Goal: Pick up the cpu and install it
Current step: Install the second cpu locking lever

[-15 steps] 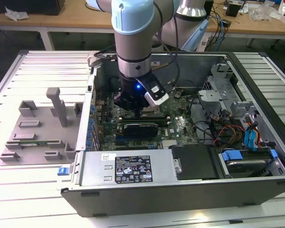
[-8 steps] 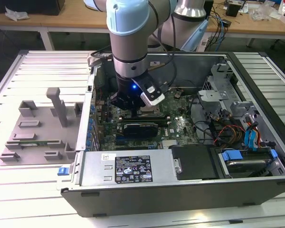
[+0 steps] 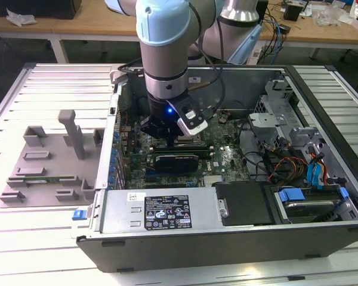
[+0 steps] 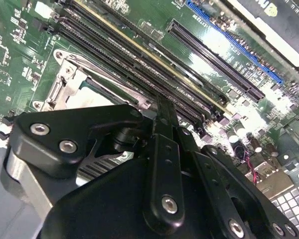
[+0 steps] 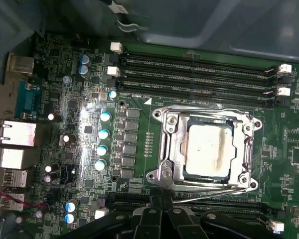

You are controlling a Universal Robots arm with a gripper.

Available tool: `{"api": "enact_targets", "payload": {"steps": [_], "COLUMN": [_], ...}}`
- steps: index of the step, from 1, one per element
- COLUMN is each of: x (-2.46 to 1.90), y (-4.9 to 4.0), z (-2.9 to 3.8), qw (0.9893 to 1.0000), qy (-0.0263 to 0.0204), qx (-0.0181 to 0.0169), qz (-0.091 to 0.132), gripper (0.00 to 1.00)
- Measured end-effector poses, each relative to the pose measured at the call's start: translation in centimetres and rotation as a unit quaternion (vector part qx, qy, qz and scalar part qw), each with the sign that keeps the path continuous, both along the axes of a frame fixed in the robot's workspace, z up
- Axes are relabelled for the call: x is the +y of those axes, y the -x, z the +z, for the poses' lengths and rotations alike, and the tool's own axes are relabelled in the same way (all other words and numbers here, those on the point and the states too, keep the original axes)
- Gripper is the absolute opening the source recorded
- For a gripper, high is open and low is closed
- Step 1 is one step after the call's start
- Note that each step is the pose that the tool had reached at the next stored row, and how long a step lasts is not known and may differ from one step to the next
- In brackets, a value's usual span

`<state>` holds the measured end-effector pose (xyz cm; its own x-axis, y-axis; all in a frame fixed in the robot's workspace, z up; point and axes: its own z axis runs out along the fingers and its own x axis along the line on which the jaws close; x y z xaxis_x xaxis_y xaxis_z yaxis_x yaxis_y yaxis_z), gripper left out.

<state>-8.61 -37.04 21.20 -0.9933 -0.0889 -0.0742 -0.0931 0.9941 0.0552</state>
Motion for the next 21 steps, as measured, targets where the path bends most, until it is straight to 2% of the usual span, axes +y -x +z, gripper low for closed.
{"api": "enact_targets", "payload": {"steps": [3, 4, 6, 8, 9, 10, 12, 14, 16, 19, 20, 21], "x": [-0.28, -0.43, -0.72, -0.84, -0.93, -1.05, -1.17, -1.33, -1.46, -1.54, -1.61, -1.62], "y": [0.00, 0.00, -0.09, -0.86, -0.90, -0.89, -0.85, -0.66, -0.30, 0.15, 0.33, 0.46], "z": [0.00, 0.00, 0.00, 0.00, 0.00, 0.00, 0.00, 0.00, 0.00, -0.06, -0.27, -0.38], "qw": [0.9999, 0.9999, 0.9999, 0.9999, 0.9998, 0.9996, 0.9995, 0.9991, 0.9985, 0.9978, 0.9975, 0.9974], "qy": [-0.0143, -0.0160, -0.0162, -0.0163, -0.0194, -0.0288, -0.0328, -0.0420, -0.0542, -0.0664, -0.0705, -0.0726], "qx": [0.0000, -0.0001, 0.0001, 0.0003, 0.0003, 0.0004, 0.0003, -0.0002, -0.0013, -0.0018, -0.0018, -0.0018], "qz": [0.000, 0.000, 0.000, 0.000, 0.000, 0.000, 0.000, 0.000, 0.000, 0.000, 0.000, -0.001], "gripper": [0.11, 0.11, 0.11, 0.11, 0.11, 0.11, 0.11, 0.11, 0.11, 0.11, 0.11, 0.11]}}
